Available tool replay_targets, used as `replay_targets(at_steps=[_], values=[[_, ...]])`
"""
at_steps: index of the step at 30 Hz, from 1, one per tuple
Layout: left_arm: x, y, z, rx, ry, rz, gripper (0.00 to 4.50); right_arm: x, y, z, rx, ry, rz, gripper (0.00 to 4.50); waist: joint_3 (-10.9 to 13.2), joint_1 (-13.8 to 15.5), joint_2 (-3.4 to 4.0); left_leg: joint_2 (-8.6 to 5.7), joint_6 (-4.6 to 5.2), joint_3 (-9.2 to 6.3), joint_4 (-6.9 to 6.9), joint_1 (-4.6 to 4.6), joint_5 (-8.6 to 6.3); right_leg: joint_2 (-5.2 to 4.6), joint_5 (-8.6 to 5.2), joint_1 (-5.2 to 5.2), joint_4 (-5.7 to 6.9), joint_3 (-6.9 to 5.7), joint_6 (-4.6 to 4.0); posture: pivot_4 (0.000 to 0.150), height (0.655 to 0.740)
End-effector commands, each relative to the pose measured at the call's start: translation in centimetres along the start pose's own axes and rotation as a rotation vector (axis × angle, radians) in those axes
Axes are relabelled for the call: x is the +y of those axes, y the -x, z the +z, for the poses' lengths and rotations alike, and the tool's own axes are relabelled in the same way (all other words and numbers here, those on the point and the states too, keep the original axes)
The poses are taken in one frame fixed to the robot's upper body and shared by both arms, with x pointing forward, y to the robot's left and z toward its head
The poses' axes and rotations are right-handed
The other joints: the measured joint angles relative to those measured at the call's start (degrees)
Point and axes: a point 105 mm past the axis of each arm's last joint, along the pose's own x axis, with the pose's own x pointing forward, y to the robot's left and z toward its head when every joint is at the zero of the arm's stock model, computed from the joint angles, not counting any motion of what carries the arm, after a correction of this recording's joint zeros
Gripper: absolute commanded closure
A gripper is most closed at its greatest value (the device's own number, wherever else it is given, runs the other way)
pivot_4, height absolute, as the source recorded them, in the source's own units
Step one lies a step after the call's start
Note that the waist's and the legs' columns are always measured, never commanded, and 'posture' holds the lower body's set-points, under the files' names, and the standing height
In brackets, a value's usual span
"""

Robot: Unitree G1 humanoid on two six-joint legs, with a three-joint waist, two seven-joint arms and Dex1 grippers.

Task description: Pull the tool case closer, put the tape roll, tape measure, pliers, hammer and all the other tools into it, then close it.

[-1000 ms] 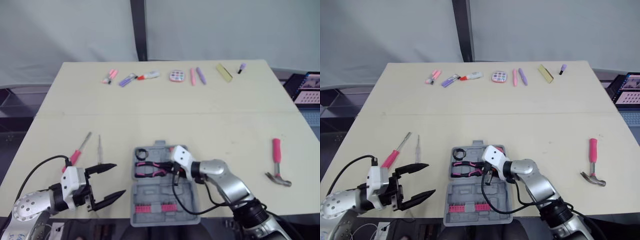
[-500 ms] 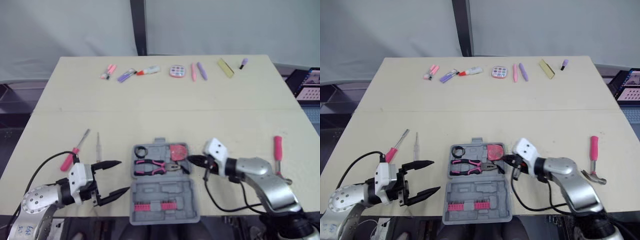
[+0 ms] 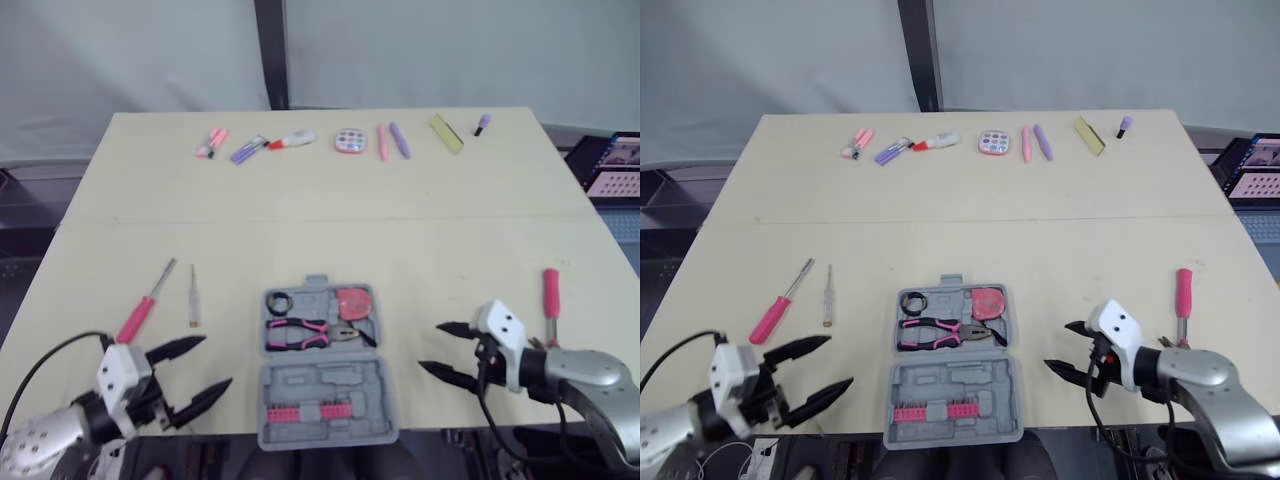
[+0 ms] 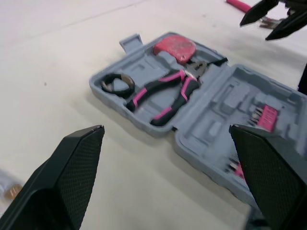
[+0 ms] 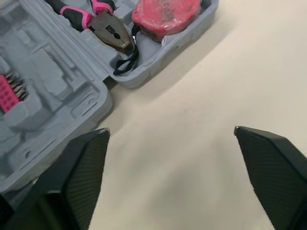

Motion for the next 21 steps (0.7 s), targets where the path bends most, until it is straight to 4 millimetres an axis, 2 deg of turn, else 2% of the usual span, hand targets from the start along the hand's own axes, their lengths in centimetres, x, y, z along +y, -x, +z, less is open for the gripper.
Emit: replay_targets(at_steps=[1, 5, 15, 20, 21], values=[[-0.4, 0.8, 0.4, -0.010, -0.045, 0.058, 0.00, 0.8, 1.1, 0.1, -0.011, 0.081, 0.027, 0.08, 0.0, 0.3, -0.02, 0.02, 0.00, 0.00, 0.00, 0.00, 0.00, 0.01, 0.01, 0.07, -0.14, -0.02, 0.02, 0.150, 0.7400], [-0.4, 1.0, 0.1, -0.014, -0.022, 0.096, 0.00, 1.0, 1.1, -0.6, -0.012, 0.099, 0.021, 0.08, 0.0, 1.1, -0.04, 0.03, 0.00, -0.06, 0.02, 0.12, 0.00, 0.02, 0.04, 0.38, -0.40, -0.08, 0.09, 0.150, 0.7400], [0.3, 0.7, 0.4, -0.028, -0.054, 0.107, 0.00, 1.6, 0.6, -0.5, -0.053, 0.108, 0.051, 0.08, 0.0, 1.3, -0.04, 0.02, 0.04, -0.09, 0.02, 0.18, -0.03, 0.02, 0.04, 0.50, -0.44, -0.13, 0.09, 0.150, 0.7400], [1.7, -0.2, 1.0, -0.033, -0.070, 0.090, 0.00, 1.5, 0.3, -0.2, -0.043, 0.093, 0.048, 0.08, 0.0, 1.3, -0.04, 0.03, 0.04, -0.13, 0.05, 0.20, -0.02, 0.04, 0.04, 0.50, -0.40, -0.17, 0.09, 0.150, 0.7400], [1.9, -0.5, 1.3, -0.038, -0.078, 0.083, 0.26, 1.5, 0.2, 0.0, -0.045, 0.096, 0.048, 0.03, 0.0, 1.3, -0.03, 0.02, 0.04, -0.13, 0.05, 0.20, -0.02, 0.04, 0.04, 0.51, -0.39, -0.16, 0.09, 0.150, 0.7400]])
